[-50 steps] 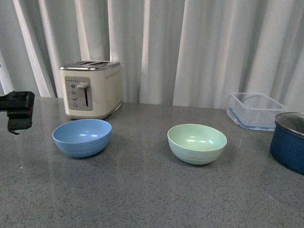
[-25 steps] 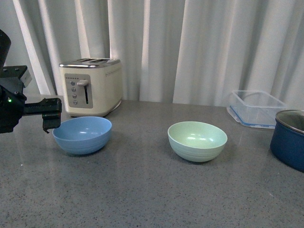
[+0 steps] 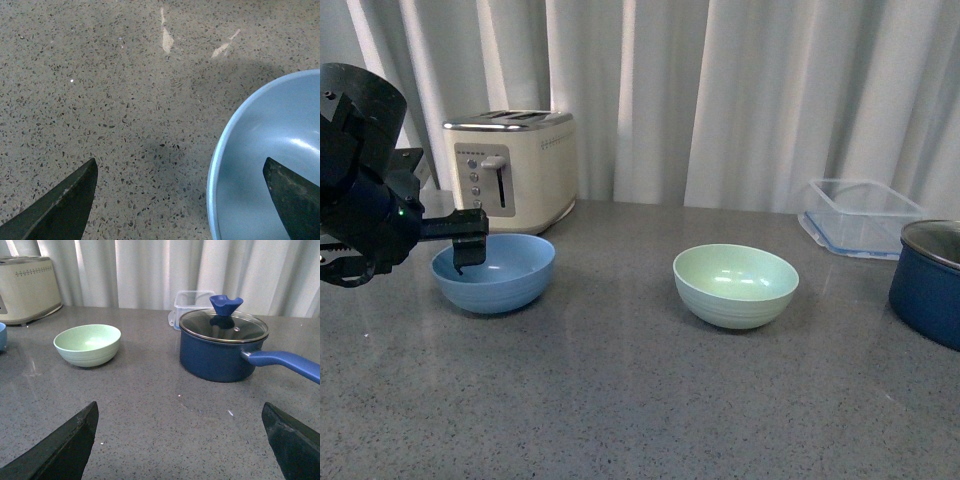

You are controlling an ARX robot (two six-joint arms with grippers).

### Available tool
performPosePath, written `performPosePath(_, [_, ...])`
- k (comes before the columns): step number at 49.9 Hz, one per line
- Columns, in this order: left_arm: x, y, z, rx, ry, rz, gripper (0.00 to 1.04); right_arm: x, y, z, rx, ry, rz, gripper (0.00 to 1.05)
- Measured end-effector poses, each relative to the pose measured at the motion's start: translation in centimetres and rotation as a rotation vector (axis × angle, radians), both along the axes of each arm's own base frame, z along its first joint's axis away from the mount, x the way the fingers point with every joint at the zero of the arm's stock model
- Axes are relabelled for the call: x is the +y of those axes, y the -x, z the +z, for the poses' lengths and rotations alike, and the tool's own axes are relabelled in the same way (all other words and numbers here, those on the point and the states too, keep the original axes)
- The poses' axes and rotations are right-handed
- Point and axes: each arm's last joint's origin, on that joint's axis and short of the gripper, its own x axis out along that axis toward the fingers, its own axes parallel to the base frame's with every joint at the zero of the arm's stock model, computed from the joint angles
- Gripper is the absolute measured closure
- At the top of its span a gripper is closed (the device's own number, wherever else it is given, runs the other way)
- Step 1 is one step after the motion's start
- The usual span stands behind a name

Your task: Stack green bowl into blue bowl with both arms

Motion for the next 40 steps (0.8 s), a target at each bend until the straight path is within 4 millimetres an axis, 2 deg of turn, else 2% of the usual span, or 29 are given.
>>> performPosePath(3, [-0.2,-0.2,-0.1,0.002,-0.008,0.001,0.11,0.0,0.0,0.0,0.000,0.000,0.000,0.10])
performPosePath(14, [-0.6,-0.3,-0.3,0.018,-0.022,0.029,0.55,0.0,0.0,0.0,0.000,0.000,0.000,0.10])
performPosePath(21, [-0.7,-0.3,-0.3,0.019,-0.017,0.036,0.73,0.0,0.0,0.0,0.000,0.000,0.000,0.10])
performPosePath(29, [-0.8,-0.3,-0.2,0.013,0.011,0.050,1.02,0.0,0.0,0.0,0.000,0.000,0.000,0.10])
performPosePath(40, [-1.5,-0.5,0.4,-0.007,0.051,0.063,1.01,0.0,0.0,0.0,0.000,0.000,0.000,0.10])
